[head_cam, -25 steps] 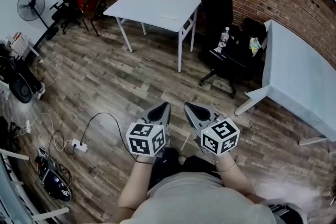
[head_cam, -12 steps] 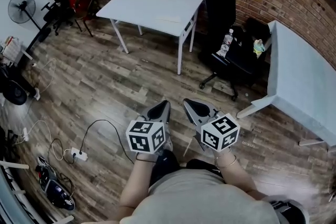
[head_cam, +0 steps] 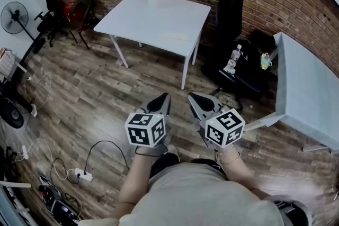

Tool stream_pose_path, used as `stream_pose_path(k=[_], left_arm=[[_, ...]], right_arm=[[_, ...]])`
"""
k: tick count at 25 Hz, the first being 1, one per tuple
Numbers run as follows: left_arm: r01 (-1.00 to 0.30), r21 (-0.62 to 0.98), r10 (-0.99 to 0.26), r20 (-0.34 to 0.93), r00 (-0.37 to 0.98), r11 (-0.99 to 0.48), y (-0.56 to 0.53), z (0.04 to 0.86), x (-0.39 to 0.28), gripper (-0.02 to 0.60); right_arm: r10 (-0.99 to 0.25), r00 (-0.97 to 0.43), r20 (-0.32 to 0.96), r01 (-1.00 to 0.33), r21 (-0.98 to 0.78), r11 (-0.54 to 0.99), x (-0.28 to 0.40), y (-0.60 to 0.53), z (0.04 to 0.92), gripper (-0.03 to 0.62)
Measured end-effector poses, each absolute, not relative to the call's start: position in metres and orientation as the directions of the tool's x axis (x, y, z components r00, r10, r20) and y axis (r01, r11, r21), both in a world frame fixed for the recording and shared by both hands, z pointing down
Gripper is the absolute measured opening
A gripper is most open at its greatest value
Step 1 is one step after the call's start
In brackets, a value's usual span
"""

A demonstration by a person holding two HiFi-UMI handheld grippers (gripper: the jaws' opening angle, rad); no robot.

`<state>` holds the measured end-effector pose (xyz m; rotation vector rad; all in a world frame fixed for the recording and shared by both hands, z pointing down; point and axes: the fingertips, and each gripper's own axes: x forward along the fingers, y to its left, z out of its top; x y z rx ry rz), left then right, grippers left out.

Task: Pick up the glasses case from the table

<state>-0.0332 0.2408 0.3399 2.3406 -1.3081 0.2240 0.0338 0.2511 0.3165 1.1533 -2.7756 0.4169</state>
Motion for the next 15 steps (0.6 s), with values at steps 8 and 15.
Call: stream_pose_path(k=[8, 15], left_arm=[[-0.828, 0.307, -0.746, 0.362, 0.558, -0.470, 0.193, 0.344, -0.064, 0.015], [-0.822, 0.343, -0.721, 0.399, 0.566, -0.455, 0.171, 0.362, -0.072, 0.015]], right_arm=[[-0.685, -0.694, 0.221, -0.720, -0.211, 0.661, -0.004, 0.205, 0.324, -0.003], [-0.676, -0.693, 0.250, -0.721, -0.230, 0.654, -0.008, 0.173, 0.333, -0.003]])
